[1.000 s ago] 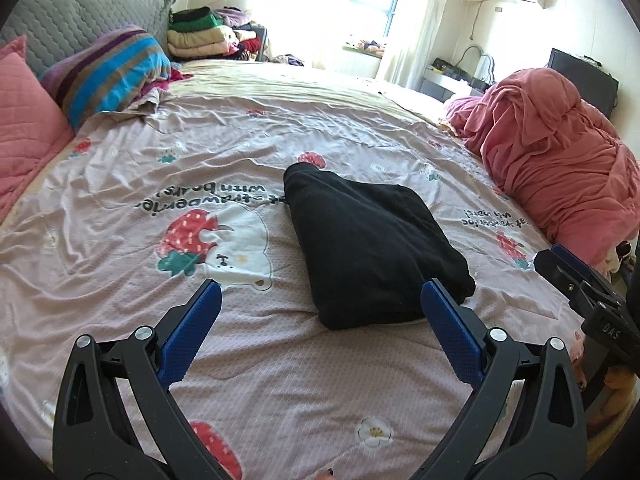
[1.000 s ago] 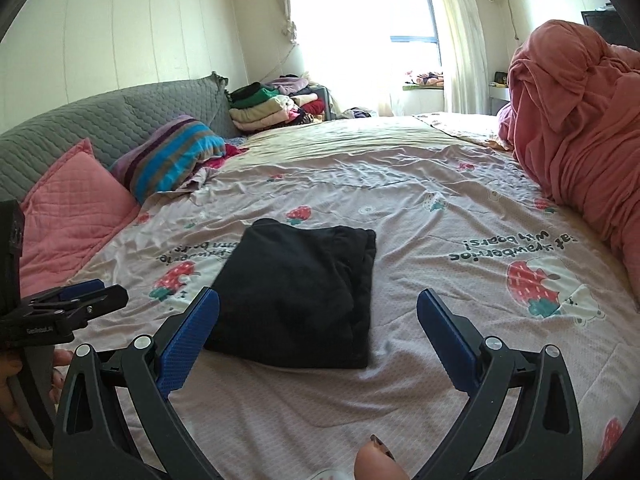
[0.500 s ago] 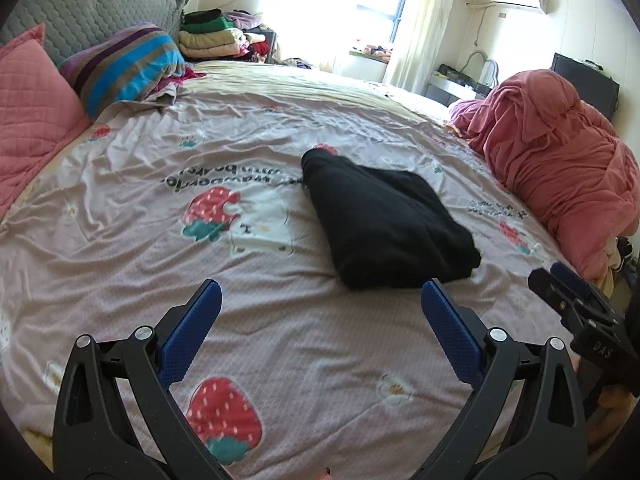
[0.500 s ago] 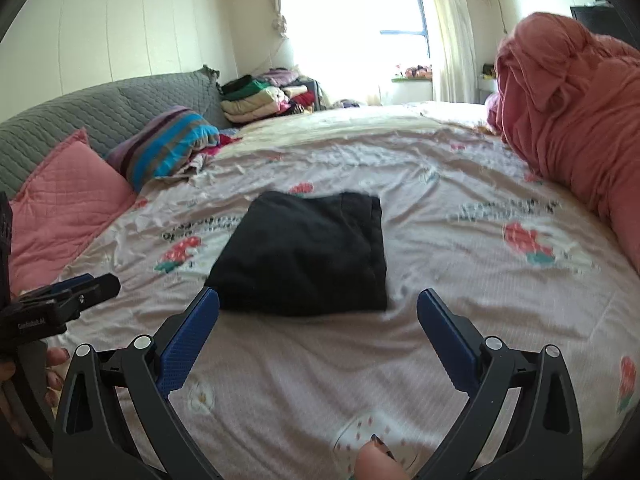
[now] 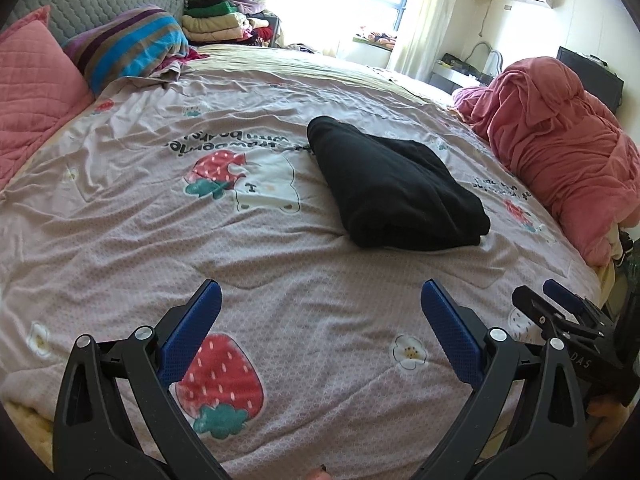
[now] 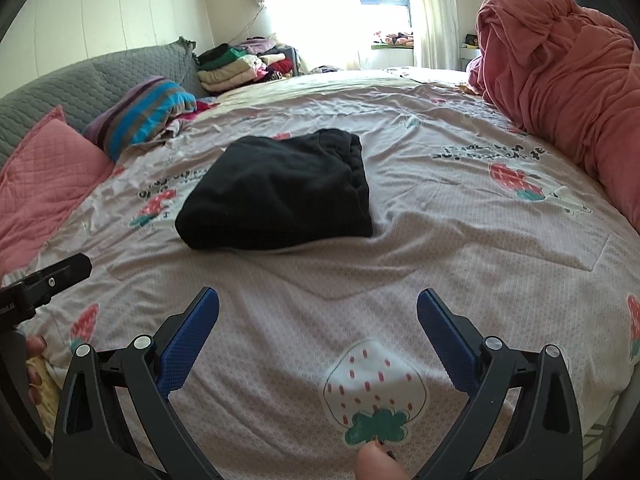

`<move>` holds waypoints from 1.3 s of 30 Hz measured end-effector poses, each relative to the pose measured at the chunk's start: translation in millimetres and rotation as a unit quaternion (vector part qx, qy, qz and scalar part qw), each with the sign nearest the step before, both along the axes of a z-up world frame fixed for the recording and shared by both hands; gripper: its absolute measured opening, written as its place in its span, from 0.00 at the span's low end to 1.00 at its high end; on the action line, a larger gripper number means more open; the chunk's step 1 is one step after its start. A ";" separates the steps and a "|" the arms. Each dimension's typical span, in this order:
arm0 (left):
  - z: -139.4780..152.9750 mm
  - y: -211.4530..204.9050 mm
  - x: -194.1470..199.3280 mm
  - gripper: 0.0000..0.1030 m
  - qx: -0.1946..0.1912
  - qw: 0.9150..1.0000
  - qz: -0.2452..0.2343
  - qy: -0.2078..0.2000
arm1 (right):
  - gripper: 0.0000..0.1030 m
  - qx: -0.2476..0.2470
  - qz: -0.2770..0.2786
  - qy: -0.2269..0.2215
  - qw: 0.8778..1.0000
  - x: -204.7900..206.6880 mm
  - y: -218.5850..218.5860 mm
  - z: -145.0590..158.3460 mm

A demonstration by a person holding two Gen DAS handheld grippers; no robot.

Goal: Fold small clothes

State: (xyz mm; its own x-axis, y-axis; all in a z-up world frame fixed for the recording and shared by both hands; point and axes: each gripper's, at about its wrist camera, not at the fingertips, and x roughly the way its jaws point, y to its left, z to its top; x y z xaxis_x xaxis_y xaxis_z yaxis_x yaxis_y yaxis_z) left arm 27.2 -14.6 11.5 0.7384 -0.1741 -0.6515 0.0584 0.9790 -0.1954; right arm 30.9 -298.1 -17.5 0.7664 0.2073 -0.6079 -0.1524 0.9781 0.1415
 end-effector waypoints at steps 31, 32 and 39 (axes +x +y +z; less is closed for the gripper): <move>-11.5 6.4 -3.2 0.91 -0.001 1.000 0.016 0.014 | 0.96 -0.020 -0.002 0.020 1.000 0.2 5.7 -13.3; -11.3 6.3 -3.2 0.91 -0.001 1.000 0.016 0.014 | 0.96 -0.020 -0.002 0.021 1.000 0.1 6.0 -13.6; -11.3 6.6 -4.4 0.91 0.001 1.000 0.019 0.015 | 0.96 -0.020 -0.002 0.023 1.000 -0.9 5.5 -14.5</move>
